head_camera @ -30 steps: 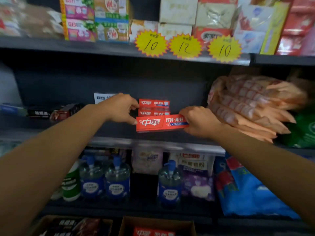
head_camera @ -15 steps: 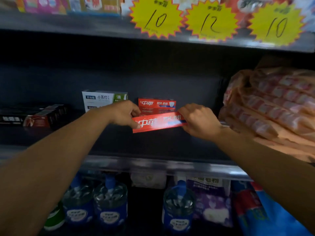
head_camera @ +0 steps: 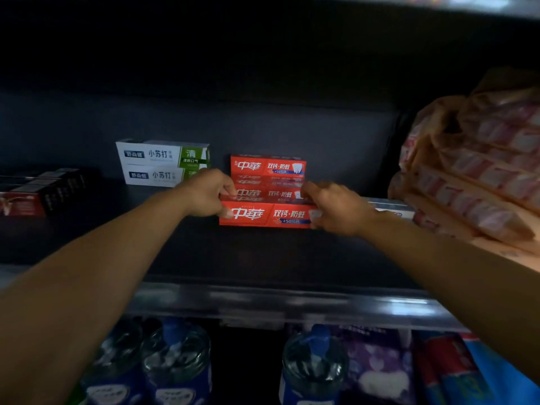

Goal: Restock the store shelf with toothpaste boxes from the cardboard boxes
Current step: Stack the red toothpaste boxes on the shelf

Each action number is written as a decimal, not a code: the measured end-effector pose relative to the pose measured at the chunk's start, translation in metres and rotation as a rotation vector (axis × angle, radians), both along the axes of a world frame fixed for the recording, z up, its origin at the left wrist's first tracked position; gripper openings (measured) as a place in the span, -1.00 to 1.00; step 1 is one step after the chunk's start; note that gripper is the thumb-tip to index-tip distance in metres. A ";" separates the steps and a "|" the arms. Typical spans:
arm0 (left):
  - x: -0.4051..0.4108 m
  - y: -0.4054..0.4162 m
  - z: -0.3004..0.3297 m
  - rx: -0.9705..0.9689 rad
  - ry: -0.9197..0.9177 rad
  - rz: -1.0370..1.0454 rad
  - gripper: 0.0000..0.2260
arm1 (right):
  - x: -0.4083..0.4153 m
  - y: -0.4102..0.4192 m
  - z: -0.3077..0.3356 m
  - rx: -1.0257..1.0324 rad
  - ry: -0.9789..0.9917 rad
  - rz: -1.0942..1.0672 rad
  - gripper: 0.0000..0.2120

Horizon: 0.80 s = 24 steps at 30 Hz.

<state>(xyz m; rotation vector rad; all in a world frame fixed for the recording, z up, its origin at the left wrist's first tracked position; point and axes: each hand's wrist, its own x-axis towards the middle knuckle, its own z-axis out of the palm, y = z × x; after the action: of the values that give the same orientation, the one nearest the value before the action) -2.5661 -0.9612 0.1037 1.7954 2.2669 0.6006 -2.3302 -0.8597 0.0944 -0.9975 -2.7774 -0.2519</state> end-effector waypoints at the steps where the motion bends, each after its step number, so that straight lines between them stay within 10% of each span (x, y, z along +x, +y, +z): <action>1: -0.002 0.003 -0.003 0.003 0.015 0.001 -0.55 | -0.002 0.003 -0.002 -0.007 -0.025 0.003 -0.46; 24: -0.026 0.066 -0.024 0.024 0.358 0.018 -0.55 | -0.038 0.065 -0.013 0.022 -0.050 0.031 -0.57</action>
<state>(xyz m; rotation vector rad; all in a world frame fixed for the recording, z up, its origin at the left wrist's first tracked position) -2.5919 -0.8956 0.0800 2.0355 2.5085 0.3302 -2.3678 -0.7949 0.0813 -0.9548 -2.8264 -0.3068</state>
